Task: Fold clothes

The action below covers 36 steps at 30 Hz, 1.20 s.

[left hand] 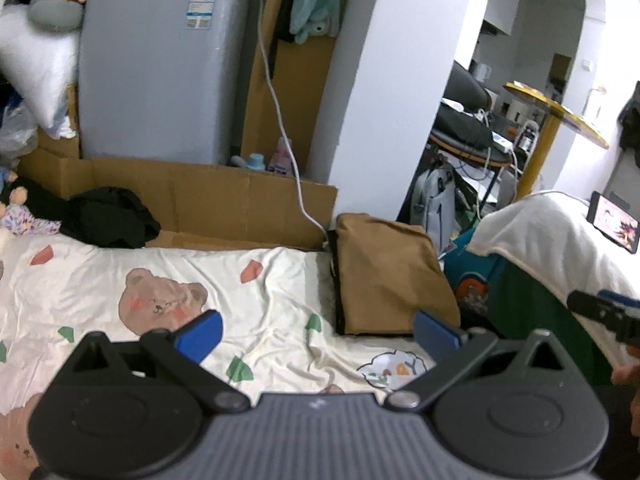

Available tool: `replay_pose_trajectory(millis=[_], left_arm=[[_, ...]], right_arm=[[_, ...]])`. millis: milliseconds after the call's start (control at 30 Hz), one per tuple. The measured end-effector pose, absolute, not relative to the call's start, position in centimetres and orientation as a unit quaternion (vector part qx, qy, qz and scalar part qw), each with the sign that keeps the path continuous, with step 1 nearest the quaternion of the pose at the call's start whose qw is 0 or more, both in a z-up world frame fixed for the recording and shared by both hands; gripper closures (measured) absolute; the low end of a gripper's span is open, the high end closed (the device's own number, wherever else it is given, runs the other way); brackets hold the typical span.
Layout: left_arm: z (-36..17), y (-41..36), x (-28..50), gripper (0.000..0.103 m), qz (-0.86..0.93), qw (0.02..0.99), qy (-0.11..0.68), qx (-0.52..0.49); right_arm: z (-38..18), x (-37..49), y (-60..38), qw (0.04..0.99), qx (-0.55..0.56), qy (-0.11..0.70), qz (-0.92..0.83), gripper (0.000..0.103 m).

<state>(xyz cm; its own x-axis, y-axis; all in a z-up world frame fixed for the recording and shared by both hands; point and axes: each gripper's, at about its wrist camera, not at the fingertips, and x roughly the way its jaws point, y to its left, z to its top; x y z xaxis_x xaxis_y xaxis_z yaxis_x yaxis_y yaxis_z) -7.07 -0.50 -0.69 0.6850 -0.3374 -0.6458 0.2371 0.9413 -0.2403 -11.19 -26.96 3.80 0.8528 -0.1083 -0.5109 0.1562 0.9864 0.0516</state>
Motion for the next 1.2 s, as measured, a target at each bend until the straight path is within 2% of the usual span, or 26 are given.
replay_pose_trajectory(millis=[400,1200], left_arm=[[-2.5,-0.4,-10.2,0.0,-0.143,0.915,0.377,-0.022],[-4.0,2.0,-10.8,0.0,-0.099,0.92,0.378,-0.028]], right_arm=[[2.0,-12.6,-25.5,0.96,0.058,0.267,-0.056,0.0],[-0.6,-13.5,-22.8,0.958,0.034,0.28,-0.049,0.0]])
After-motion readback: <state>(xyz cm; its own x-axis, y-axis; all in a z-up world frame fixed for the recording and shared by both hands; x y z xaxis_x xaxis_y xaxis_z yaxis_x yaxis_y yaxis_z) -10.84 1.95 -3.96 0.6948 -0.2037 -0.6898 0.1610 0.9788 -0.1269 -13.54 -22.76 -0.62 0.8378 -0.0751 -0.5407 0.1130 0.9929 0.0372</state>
